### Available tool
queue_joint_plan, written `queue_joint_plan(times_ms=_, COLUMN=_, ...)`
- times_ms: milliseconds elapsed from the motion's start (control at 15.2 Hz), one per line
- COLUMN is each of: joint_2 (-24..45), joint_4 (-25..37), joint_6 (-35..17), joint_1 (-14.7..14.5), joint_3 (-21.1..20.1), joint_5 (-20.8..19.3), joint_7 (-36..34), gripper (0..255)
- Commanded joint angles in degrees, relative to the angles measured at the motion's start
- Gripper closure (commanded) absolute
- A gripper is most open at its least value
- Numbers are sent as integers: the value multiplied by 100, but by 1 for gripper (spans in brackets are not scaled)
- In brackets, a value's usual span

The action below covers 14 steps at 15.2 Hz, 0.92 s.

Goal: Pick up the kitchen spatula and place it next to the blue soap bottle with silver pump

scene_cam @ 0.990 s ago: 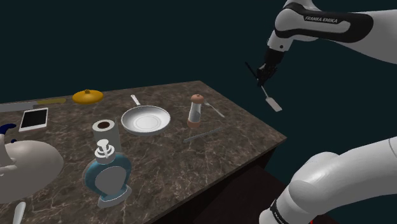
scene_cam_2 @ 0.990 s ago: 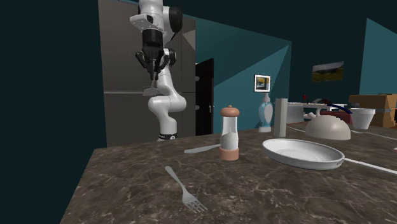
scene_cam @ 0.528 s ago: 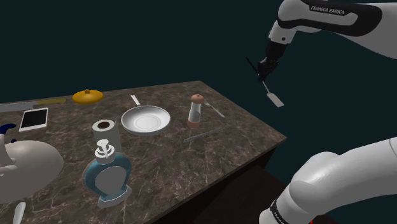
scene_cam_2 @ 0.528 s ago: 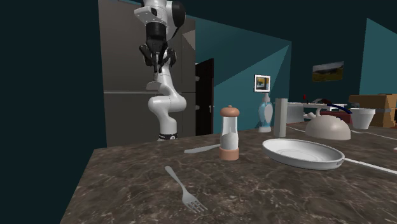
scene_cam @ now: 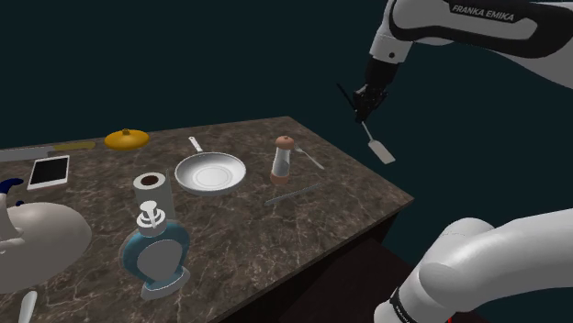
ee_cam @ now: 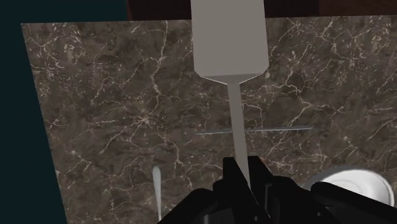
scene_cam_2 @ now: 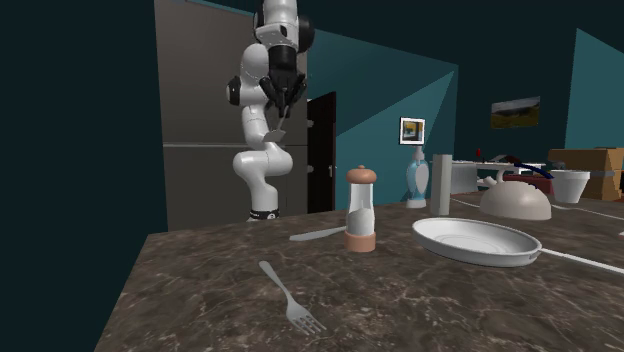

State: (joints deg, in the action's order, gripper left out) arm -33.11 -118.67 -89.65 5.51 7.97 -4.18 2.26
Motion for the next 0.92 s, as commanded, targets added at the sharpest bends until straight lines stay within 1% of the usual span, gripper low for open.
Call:
queue_joint_plan(times_ms=0, joint_2=-48, joint_4=-22, joint_6=42, joint_1=-78, joint_3=-244, joint_5=109, joint_7=-303, gripper=255)
queue_joint_plan(times_ms=462, joint_2=-101, joint_4=-72, joint_6=62, joint_1=-347, joint_3=-1056, joint_5=497, joint_7=-1281, gripper=255)
queue_joint_plan(times_ms=858, joint_2=100, joint_4=126, joint_6=38, joint_1=-569, joint_3=-1752, joint_5=804, joint_7=-2124, gripper=255)
